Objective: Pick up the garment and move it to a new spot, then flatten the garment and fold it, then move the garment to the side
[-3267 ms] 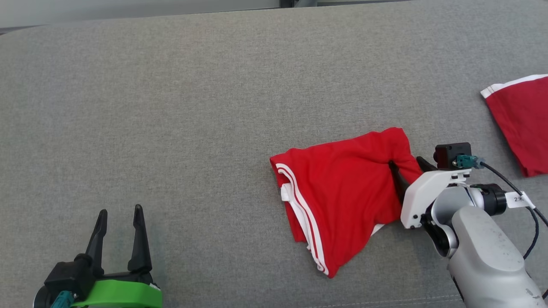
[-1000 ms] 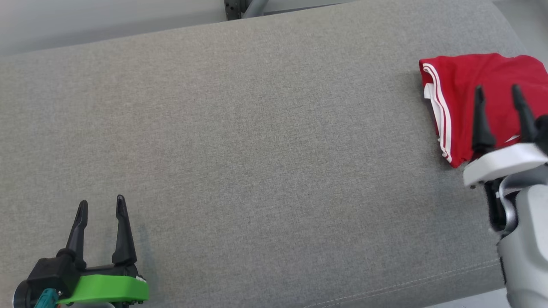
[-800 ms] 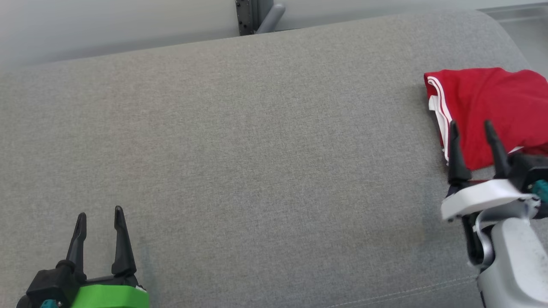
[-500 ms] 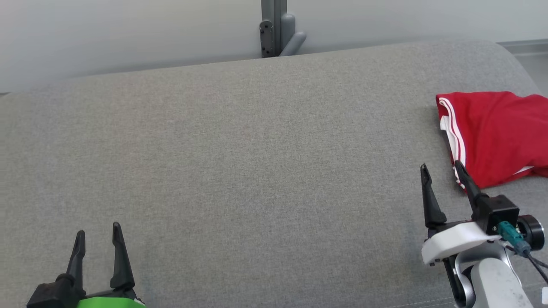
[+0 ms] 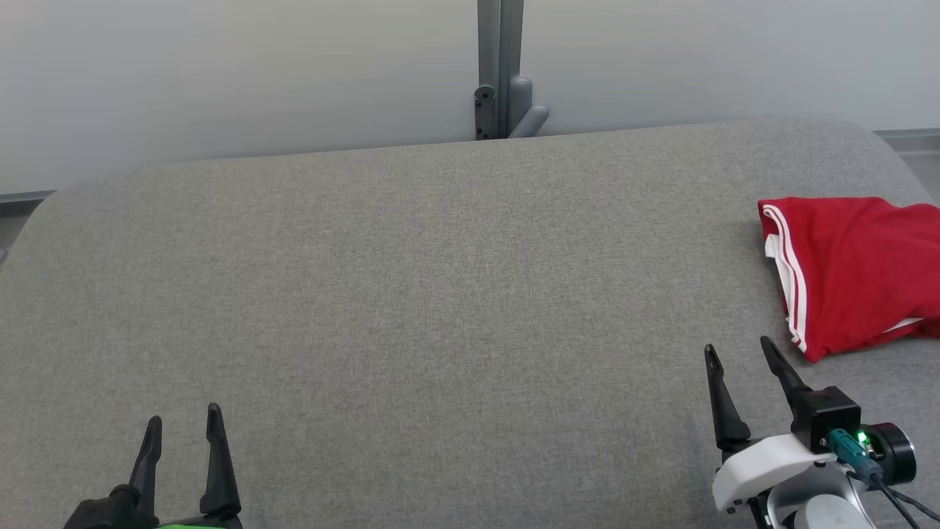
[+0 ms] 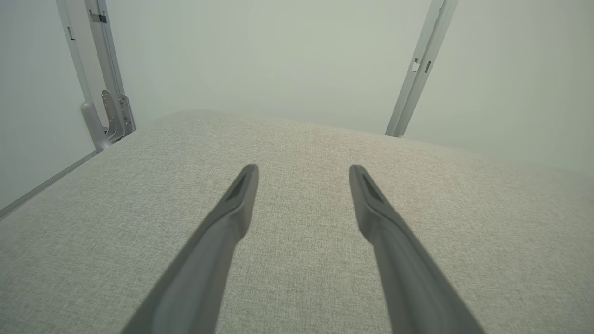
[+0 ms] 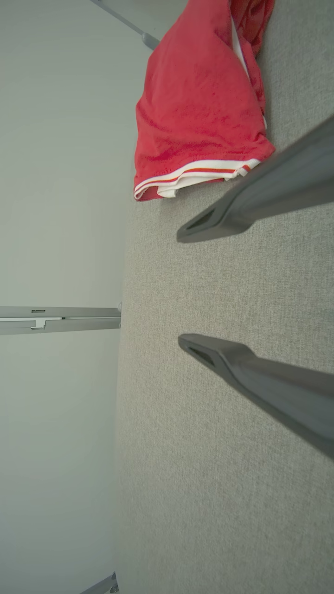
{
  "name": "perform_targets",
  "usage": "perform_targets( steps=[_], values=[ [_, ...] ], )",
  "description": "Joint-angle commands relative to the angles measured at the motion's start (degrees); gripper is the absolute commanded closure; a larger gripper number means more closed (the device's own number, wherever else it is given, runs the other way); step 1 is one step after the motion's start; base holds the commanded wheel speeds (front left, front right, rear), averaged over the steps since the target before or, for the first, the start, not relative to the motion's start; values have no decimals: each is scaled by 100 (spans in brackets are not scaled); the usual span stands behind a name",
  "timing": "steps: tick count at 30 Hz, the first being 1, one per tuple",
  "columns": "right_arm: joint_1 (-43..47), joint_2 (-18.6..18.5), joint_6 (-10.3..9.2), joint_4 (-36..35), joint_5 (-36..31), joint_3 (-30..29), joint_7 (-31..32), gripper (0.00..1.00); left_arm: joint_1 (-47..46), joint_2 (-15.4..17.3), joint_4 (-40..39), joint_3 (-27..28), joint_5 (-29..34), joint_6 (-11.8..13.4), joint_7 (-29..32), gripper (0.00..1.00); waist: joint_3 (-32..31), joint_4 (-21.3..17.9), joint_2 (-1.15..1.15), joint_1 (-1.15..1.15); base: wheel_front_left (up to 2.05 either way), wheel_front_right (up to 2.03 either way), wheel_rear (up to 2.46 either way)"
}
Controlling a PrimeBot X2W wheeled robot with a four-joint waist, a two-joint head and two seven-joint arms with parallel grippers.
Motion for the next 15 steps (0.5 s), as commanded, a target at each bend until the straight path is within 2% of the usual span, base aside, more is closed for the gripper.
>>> perform_targets(
  steps=[1, 15],
  values=[
    [55, -7, -10, 20, 19, 24, -23, 0, 69, 5, 18, 16, -32, -7, -15, 0, -8, -5, 28, 0, 0, 0, 0],
    [-19, -5, -10, 130, 167, 78, -23, 0, 34, 4, 52, 40, -33, 24, -15, 0, -4, -27, 28, 0, 0, 0, 0]
  ],
)
